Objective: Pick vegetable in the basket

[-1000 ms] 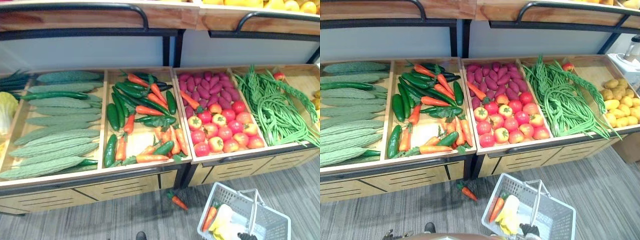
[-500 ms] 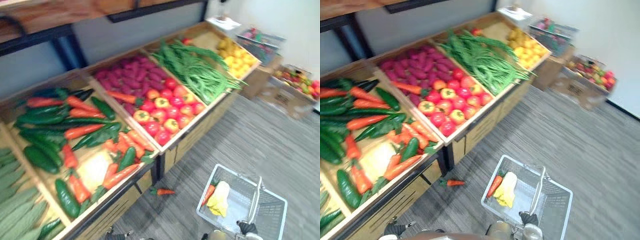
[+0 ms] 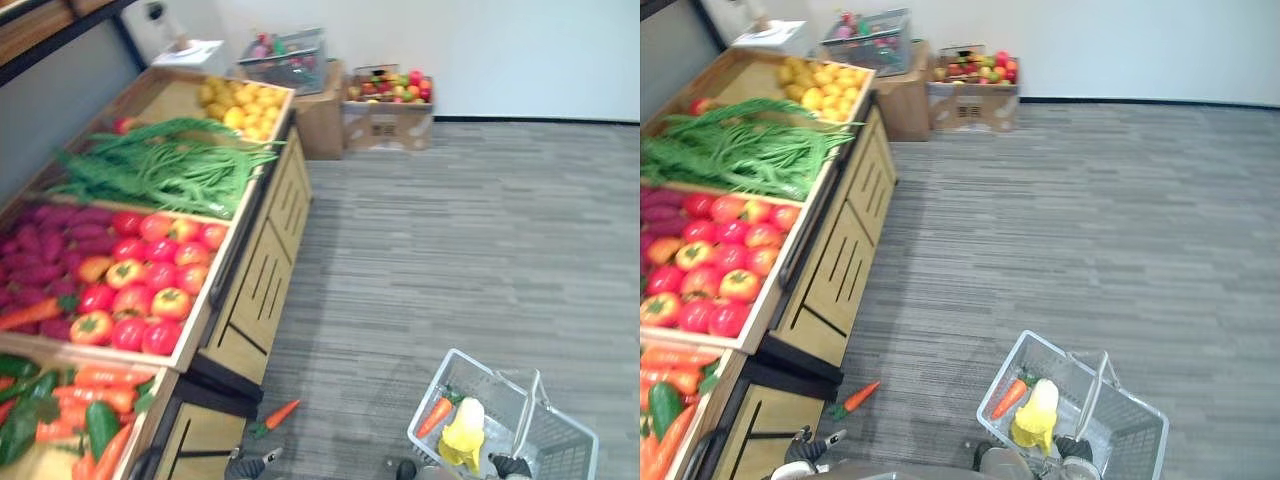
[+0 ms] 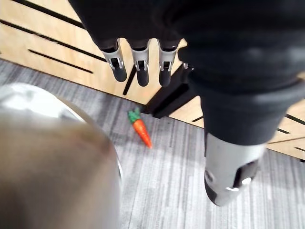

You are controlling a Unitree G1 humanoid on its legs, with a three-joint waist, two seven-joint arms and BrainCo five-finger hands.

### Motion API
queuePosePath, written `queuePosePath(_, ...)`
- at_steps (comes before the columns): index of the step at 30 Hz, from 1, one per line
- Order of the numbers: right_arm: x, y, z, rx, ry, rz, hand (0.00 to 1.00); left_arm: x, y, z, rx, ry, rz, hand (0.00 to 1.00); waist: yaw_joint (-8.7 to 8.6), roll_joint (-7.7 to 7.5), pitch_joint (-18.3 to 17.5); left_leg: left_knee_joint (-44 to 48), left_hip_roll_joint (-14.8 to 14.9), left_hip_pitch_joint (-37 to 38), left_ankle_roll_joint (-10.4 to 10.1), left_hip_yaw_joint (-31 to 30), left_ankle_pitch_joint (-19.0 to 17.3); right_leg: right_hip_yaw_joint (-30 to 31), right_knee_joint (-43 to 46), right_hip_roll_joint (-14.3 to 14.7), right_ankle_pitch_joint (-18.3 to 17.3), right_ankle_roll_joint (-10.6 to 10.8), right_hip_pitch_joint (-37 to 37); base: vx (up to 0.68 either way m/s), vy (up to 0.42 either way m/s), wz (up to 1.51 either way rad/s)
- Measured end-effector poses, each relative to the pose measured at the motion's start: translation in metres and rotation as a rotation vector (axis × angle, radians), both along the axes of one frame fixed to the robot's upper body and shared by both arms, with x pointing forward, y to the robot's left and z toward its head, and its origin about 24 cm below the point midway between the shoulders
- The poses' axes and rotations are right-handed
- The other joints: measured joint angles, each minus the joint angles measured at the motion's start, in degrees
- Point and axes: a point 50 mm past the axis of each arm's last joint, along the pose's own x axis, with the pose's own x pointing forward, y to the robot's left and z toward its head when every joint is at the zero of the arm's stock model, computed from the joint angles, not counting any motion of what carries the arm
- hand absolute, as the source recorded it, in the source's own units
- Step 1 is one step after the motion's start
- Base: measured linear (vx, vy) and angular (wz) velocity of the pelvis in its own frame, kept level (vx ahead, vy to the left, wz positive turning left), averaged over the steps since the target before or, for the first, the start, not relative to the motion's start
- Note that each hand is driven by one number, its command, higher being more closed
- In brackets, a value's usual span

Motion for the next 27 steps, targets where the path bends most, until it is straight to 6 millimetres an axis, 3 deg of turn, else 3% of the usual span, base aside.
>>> queuePosePath(1, -0.001, 0.0, -0.001, 0.001, 0.005, -0.002, 1.0, -0.002, 0.0, 0.0, 0.005, -0.001, 0.01, 0.0, 0.16, 0.0, 0.0, -4.48, -4.29, -0.49, -0.33, -7.22, -1.11, 2.7, -0.78, -0.14, 0.59, 0.26, 0.26, -0.02, 0.138, -1.18)
queuePosePath(2, -0.003, 0.0, -0.001, 0.003, 0.008, -0.004, 1.0, -0.001, -0.001, 0.0, 0.006, -0.003, 0.001, 0.0, 0.15, -0.09, 0.05, -9.29, -6.78, -0.76, -0.49, -11.91, -1.18, 4.94, -1.21, -0.13, 0.73, 0.49, 0.14, -0.02, 0.157, -1.11)
queuePosePath(5, -0.01, -0.003, -0.001, -0.002, 0.017, -0.022, 1.0, 0.0, 0.0, 0.001, 0.009, -0.013, -0.003, 0.0, 0.23, 0.06, 0.13, -19.64, -9.74, -1.66, -1.11, -20.99, 0.47, 9.46, -1.4, 0.09, 0.72, 1.59, -0.87, -0.01, 0.215, -0.91)
queuePosePath(6, -0.011, -0.006, -0.001, -0.01, 0.014, -0.029, 1.0, 0.0, -0.001, 0.0, 0.003, -0.013, -0.001, 0.0, 0.3, 0.77, 0.45, -22.53, -9.6, -1.57, -2.19, -22.59, 4.26, 11.3, -1.29, 0.74, 0.84, 2.81, -1.26, 0.02, 0.198, -0.78)
queuePosePath(10, -0.021, 0.001, -0.004, 0.025, 0.01, -0.094, 1.0, 0.002, 0.007, 0.002, 0.003, -0.024, 0.013, 0.0, 1.07, -1.63, -0.37, -23.01, -13.09, -1.38, 0.02, -18.63, 2.85, 14.86, -3.34, -2.52, 2.58, 5.8, -1.62, 0.09, 0.238, -0.43)
queuePosePath(14, -0.019, 0.003, -0.004, 0.035, -0.001, -0.118, 1.0, -0.005, 0.004, -0.001, -0.021, 0.006, 0.007, 0.0, 1.03, -2.09, -1.2, -26.94, -16.71, 1.56, 2.4, -15.75, 3.6, 17.15, -4.29, -5.53, 2.77, 6.33, -1.65, 0.1, 0.188, -0.26)
queuePosePath(18, -0.013, 0.009, -0.004, 0.072, -0.045, -0.151, 1.0, -0.005, 0.005, -0.002, -0.023, 0.014, -0.029, 0.0, 1.2, -2.35, -1.19, -27.63, -16.98, 2.79, 3.29, -13.84, 3.01, 16.6, -1.88, -5.66, 2.93, 6.63, -2.98, 0.09, 0.074, -0.22)
queuePosePath(21, -0.009, 0.011, -0.003, 0.085, -0.053, -0.134, 1.0, -0.007, 0.008, -0.002, -0.032, 0.027, -0.046, 0.0, 1.04, -2.69, -1.29, -28.76, -16.88, 4.17, 3.29, -12.81, 3.02, 12.63, 0.89, -5.65, 2.96, 6.62, -4.2, 0.06, 0.017, -0.25)
queuePosePath(27, -0.011, 0.014, -0.005, 0.113, -0.061, -0.181, 1.0, -0.012, 0.01, -0.004, -0.06, 0.03, 0.004, 0.0, 1.08, -3.38, -1.65, -29.69, -17.62, 4.41, 3.29, -12.64, 3.04, 10.11, -4.44, -6.66, 4.26, 8.21, -2.08, 0.05, 0.014, -0.04)
